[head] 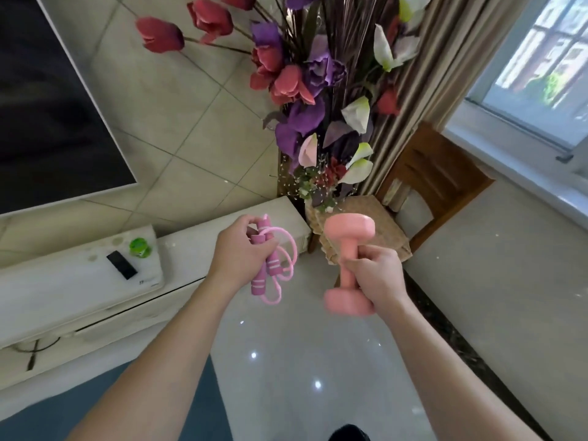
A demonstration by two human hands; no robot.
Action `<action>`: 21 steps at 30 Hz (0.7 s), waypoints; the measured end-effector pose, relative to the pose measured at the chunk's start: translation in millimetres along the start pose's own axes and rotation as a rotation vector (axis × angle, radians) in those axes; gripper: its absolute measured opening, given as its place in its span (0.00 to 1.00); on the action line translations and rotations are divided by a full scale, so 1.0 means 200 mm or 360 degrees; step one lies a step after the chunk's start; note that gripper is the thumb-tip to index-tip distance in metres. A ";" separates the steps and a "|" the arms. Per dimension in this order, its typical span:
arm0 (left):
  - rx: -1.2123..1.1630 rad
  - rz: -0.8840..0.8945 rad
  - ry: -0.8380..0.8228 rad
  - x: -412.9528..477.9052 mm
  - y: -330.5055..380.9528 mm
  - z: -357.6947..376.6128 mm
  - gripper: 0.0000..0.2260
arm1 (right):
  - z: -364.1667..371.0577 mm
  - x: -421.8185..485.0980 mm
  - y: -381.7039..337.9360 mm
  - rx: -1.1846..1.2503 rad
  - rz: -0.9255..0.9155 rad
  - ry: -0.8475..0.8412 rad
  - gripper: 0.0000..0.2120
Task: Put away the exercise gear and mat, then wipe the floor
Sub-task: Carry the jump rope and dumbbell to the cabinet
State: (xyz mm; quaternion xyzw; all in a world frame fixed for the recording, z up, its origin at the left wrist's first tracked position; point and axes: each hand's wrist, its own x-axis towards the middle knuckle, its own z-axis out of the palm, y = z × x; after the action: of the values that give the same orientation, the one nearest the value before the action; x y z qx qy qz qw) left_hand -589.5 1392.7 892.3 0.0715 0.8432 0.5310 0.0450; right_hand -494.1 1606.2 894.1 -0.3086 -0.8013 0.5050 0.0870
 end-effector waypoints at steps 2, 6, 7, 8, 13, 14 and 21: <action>-0.0012 -0.0022 0.0029 0.12 -0.01 0.01 0.14 | 0.04 0.13 -0.03 -0.0007 -0.0001 -0.0038 0.03; 0.0011 -0.0064 0.0094 0.38 -0.04 0.06 0.13 | 0.13 0.43 -0.07 -0.0055 -0.0018 -0.0113 0.01; 0.0020 -0.0080 0.0109 0.45 -0.05 0.08 0.13 | 0.16 0.52 -0.08 -0.0057 -0.0029 -0.0130 0.01; 0.0020 -0.0099 0.0132 0.52 -0.06 0.10 0.12 | 0.18 0.60 -0.09 -0.0070 -0.0051 -0.0145 0.02; 0.0044 -0.0200 0.0251 0.87 -0.10 0.19 0.11 | 0.29 1.02 -0.15 -0.0150 -0.0099 -0.0271 0.04; 0.0051 -0.0218 0.0270 0.93 -0.10 0.19 0.11 | 0.31 1.09 -0.17 -0.0160 -0.0104 -0.0307 0.04; 0.0030 -0.0315 0.0346 1.33 -0.18 0.18 0.12 | 0.56 1.51 -0.29 -0.0254 -0.0121 -0.0478 0.05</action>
State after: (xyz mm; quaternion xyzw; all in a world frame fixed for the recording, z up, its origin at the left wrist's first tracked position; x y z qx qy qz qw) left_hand -848.8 1454.0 844.5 -0.0694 0.8510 0.5206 0.0048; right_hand -808.1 1679.3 839.9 -0.2049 -0.8540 0.4766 -0.0395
